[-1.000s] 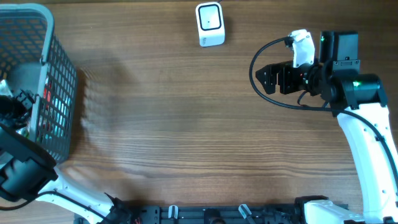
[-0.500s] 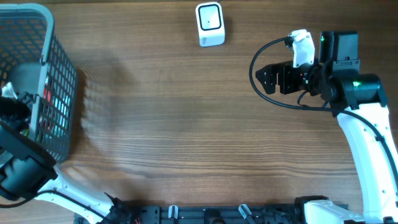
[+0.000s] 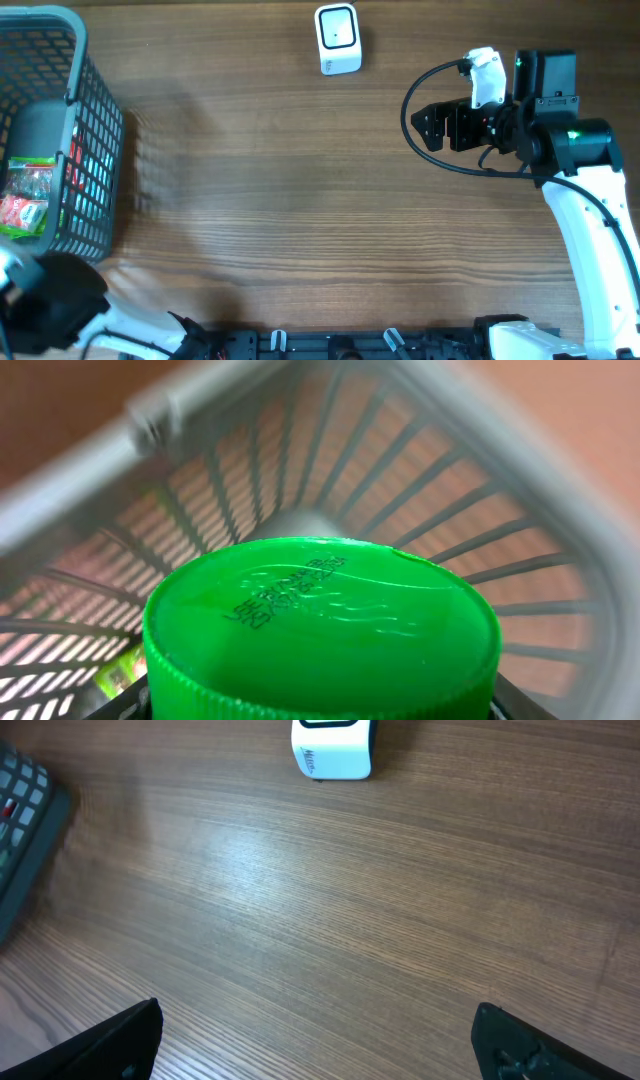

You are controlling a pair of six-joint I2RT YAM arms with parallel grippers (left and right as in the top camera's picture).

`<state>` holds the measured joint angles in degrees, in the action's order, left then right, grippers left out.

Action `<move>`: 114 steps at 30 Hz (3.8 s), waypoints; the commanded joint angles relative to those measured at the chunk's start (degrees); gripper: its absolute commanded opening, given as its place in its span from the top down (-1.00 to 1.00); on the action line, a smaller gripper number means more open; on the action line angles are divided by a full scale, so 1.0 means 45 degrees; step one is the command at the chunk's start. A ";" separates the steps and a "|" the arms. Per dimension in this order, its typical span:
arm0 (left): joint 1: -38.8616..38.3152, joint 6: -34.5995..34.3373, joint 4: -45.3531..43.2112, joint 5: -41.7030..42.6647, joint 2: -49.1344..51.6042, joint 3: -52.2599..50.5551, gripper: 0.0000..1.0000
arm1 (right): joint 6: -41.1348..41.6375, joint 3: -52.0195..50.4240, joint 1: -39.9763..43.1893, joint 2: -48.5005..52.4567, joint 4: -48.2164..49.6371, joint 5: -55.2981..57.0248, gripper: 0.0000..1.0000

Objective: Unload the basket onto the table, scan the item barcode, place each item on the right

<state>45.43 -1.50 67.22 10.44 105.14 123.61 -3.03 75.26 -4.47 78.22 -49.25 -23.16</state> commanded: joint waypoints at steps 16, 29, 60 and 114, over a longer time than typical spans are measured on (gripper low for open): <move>-0.5965 -0.1209 0.2317 0.2681 -0.5207 0.0869 0.12 | 0.0049 0.0238 -0.0039 0.0015 0.0024 -0.0291 -0.99; -1.2225 -0.1579 0.5275 0.1025 -0.2375 0.0865 0.21 | 0.0049 0.0238 -0.0039 0.0015 0.0024 -0.0291 -0.99; -1.8336 -0.5323 -0.0607 -0.3920 0.5639 -0.3769 0.39 | 0.0049 0.0238 -0.0039 0.0015 0.0024 -0.0291 -0.99; -1.9987 -0.3279 0.1020 -1.7053 0.4537 -0.4022 0.38 | 0.0044 0.0238 -0.0039 0.0015 0.0024 -0.0291 -0.99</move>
<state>-43.27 -16.93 71.70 -62.33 128.68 103.96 -3.01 75.26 -4.47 78.22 -49.25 -23.18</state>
